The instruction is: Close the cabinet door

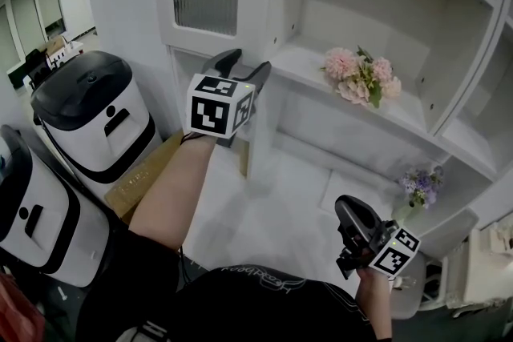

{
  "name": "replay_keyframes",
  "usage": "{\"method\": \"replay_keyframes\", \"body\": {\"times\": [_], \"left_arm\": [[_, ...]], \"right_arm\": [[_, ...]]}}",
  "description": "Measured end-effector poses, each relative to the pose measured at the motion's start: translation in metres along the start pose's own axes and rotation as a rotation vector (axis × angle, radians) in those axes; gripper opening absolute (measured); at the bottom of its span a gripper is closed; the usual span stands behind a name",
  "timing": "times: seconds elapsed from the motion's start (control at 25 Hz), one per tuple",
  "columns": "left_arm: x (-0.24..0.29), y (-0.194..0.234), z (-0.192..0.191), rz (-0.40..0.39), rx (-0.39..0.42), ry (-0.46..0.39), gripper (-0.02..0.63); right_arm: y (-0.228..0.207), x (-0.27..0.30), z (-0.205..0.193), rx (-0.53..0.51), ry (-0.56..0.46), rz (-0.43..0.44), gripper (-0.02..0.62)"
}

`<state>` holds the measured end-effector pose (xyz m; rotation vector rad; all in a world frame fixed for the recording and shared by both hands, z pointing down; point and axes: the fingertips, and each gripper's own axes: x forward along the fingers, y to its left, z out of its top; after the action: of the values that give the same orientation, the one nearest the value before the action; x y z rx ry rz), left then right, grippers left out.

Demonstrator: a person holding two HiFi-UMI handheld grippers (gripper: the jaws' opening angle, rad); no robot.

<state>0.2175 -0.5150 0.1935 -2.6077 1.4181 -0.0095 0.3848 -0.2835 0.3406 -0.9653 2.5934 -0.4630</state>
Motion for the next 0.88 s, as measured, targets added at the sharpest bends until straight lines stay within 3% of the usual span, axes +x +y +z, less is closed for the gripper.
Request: {"method": "replay_keyframes", "body": {"times": [0.32, 0.48, 0.72, 0.88], "left_arm": [[-0.002, 0.001, -0.002, -0.015, 0.054, 0.01, 0.264], [-0.003, 0.002, -0.001, -0.05, 0.041, 0.024, 0.262], [-0.029, 0.01, 0.007, -0.077, 0.016, -0.017, 0.198], [-0.084, 0.001, 0.004, -0.184, -0.056, -0.037, 0.13]], "right_arm": [[0.01, 0.01, -0.01, 0.009, -0.01, -0.019, 0.06], [0.015, 0.016, -0.016, 0.009, -0.002, -0.04, 0.06], [0.032, 0.025, -0.027, -0.017, 0.001, -0.039, 0.061], [0.058, 0.032, -0.045, -0.047, 0.015, -0.023, 0.061]]}}
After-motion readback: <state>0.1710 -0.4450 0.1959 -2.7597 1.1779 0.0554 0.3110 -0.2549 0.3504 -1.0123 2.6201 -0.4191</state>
